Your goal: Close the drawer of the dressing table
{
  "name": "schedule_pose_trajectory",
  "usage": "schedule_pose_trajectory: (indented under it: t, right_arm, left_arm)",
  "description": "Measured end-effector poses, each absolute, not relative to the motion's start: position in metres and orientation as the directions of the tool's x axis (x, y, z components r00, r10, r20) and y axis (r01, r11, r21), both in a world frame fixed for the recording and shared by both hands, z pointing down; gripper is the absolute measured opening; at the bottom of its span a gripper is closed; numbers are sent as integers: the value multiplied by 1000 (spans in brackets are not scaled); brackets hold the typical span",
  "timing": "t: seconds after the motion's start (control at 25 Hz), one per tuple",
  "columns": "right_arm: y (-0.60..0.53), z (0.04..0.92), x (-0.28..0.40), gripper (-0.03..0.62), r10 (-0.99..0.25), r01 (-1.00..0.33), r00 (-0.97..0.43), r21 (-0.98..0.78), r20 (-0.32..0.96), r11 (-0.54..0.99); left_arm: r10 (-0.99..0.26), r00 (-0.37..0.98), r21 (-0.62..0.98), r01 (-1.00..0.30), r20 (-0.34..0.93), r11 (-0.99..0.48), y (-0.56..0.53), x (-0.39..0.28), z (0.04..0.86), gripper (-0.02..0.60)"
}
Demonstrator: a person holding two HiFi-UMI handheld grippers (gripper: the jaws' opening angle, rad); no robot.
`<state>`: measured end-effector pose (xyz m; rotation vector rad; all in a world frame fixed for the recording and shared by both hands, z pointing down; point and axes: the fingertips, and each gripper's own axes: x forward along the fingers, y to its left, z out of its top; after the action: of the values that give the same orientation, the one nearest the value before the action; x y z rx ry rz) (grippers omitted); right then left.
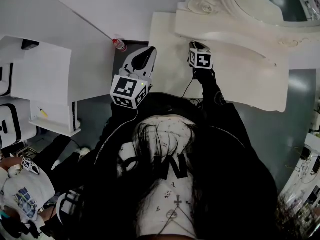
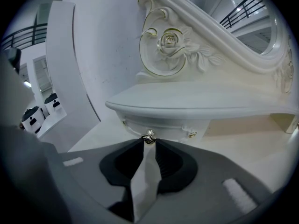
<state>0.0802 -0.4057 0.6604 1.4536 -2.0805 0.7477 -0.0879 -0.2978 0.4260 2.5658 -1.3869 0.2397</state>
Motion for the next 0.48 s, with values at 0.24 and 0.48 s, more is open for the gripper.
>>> schedule_pose_trajectory:
  t: [0.24, 0.48]
  right_arm:
    - [-404, 657, 82, 87, -670, -948, -312, -171, 673, 269]
    - [-389, 656, 78, 87, -653, -939, -335, -184, 680, 290]
  left_arm:
    - [-804, 543, 107, -839, 242, -534, -294, -85, 425, 0]
    - [-806, 537, 109, -842, 248, -528, -292, -87, 429, 0]
